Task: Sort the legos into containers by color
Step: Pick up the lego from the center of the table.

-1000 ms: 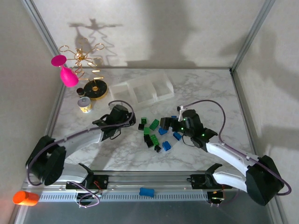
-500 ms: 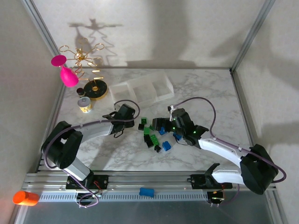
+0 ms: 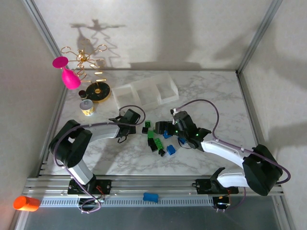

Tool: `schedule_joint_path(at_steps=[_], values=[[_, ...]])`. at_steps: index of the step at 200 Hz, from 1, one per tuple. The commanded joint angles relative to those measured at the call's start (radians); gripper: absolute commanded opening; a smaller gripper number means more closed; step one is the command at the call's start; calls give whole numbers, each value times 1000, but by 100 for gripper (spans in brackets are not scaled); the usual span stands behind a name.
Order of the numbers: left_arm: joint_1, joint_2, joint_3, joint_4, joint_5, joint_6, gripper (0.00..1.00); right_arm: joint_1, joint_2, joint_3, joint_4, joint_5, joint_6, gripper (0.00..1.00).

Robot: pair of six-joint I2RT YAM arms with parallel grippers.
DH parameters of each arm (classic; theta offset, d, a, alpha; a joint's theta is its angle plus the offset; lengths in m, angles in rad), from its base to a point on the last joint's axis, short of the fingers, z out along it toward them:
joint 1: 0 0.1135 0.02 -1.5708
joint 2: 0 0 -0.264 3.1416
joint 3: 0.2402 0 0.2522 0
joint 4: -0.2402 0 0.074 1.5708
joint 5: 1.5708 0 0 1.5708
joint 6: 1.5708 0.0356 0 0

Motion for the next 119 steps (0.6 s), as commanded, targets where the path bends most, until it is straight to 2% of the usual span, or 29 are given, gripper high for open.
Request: schedule_joint_path(at_steps=[1, 43, 119], values=[[-11, 5, 16, -2, -22, 5, 31, 13, 5, 30, 0, 26, -4, 99], [-16, 0, 14, -3, -19, 6, 18, 15, 5, 30, -1, 26, -6, 99], [-20, -164, 50, -55, -42, 2, 15, 17, -40, 35, 24, 5, 2, 99]])
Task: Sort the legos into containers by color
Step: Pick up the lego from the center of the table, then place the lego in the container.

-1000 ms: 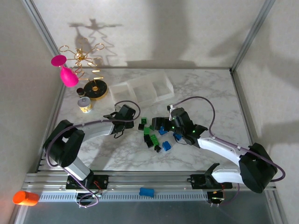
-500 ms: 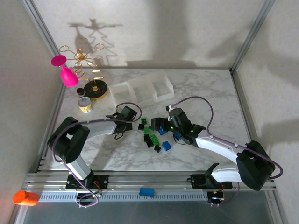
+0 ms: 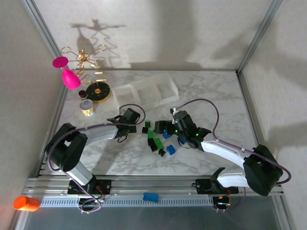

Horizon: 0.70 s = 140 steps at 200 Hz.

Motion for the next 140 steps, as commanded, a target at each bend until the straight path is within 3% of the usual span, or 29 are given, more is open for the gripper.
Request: schedule_joint_path(at_steps=[1, 55, 140], values=[[-5, -79, 50, -39, -42, 0, 15, 12, -28, 28, 24, 3, 2, 99], [26, -54, 229, -93, -122, 26, 15, 12, -2, 56, 109, 5, 20, 99], [154, 253, 467, -47, -149, 59, 15, 11, 93, 111, 177, 38, 36, 99]])
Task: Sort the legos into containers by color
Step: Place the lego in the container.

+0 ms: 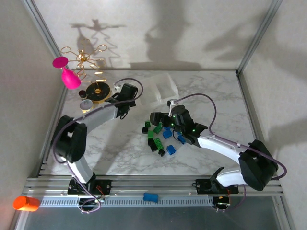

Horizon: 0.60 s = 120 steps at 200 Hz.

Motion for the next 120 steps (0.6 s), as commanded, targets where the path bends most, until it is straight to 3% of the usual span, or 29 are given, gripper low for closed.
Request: schedule_joint_path(at_steps=[1, 36, 61, 78, 120], values=[[18, 87, 72, -4, -32, 32, 15, 11, 11, 30, 34, 35, 9, 99], [57, 165, 115, 55, 26, 39, 16, 11, 24, 41, 15, 48, -5, 99], [80, 222, 170, 28, 3, 44, 19, 12, 22, 48, -9, 63, -18, 99], [88, 228, 171, 50, 43, 44, 29, 11, 12, 45, -19, 71, -21, 99], [91, 252, 203, 46, 54, 43, 38, 11, 4, 57, -43, 76, -35, 99]])
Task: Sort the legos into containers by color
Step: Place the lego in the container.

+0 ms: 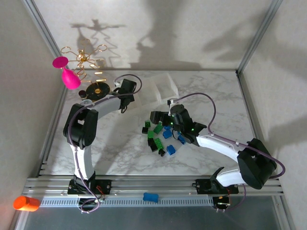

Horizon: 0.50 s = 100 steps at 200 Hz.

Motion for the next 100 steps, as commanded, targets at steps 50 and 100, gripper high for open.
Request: schedule_joint_path(at_steps=[50, 100], values=[[-2, -30, 28, 3, 65, 2, 38, 11, -43, 44, -59, 33, -37, 99], [-32, -235, -151, 37, 170, -26, 38, 4, -69, 40, -139, 7, -5, 99]])
